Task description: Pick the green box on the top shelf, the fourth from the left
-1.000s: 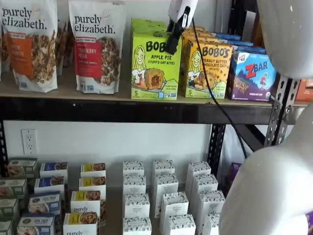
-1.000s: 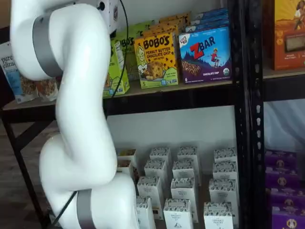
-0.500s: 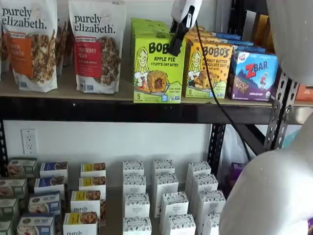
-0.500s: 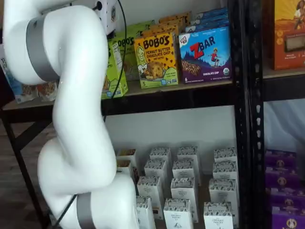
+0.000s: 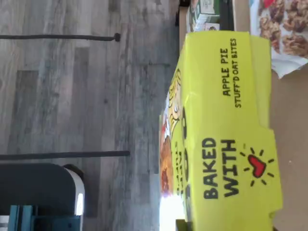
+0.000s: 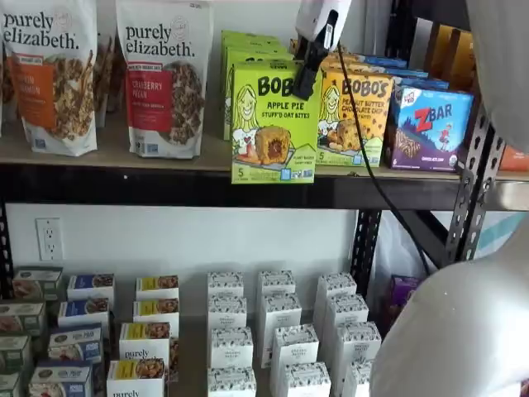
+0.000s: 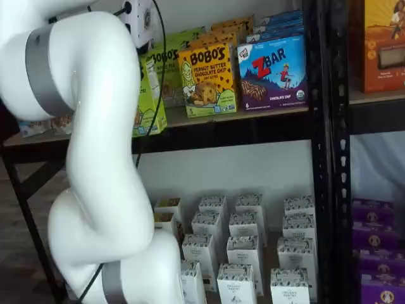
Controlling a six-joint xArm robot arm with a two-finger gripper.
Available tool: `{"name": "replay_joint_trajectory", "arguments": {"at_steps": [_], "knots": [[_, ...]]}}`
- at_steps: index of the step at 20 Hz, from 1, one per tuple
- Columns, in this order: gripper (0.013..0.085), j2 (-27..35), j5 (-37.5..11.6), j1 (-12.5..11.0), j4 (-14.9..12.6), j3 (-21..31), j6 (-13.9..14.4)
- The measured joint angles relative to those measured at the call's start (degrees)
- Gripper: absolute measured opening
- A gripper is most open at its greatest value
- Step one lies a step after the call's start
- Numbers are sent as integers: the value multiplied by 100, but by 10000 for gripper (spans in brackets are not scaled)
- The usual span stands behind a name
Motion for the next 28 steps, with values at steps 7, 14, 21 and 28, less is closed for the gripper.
{"name": "replay_joint_trajectory", "arguments": {"at_steps": [7,14,21,28], "knots": [[290,-361,109,-133,104,320,-95],[290,-801,132,-202,100,723,-153],[290,-1217,158,-152,79,1094,-97],[290,-1528,220,-63,51,1344,0]]}}
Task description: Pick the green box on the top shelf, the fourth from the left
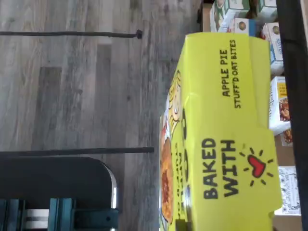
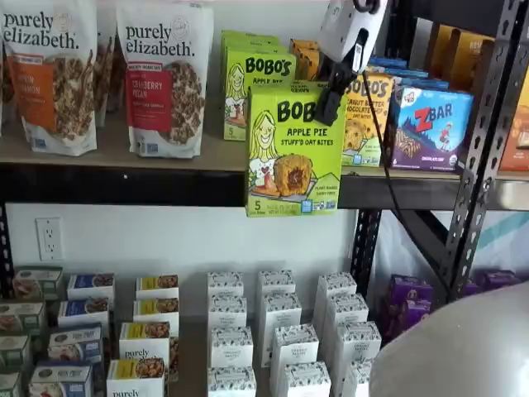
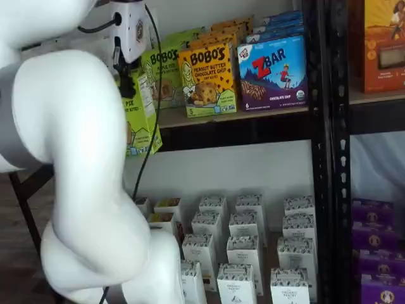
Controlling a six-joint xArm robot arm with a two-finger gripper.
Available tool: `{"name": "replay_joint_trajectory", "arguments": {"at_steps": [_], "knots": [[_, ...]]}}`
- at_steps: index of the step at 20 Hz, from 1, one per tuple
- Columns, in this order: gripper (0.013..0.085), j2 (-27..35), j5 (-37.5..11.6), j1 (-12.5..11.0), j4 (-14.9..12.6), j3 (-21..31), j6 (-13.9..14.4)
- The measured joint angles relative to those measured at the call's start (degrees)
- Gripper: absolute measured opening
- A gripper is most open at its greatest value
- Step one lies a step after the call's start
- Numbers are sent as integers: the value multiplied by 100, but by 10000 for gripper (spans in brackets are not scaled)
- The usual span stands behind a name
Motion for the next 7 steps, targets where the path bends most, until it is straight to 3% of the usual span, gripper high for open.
{"name": "replay_joint_trajectory", "arguments": {"at_steps": [7], "knots": [[290,-218,46,76,-26,203,73]]}}
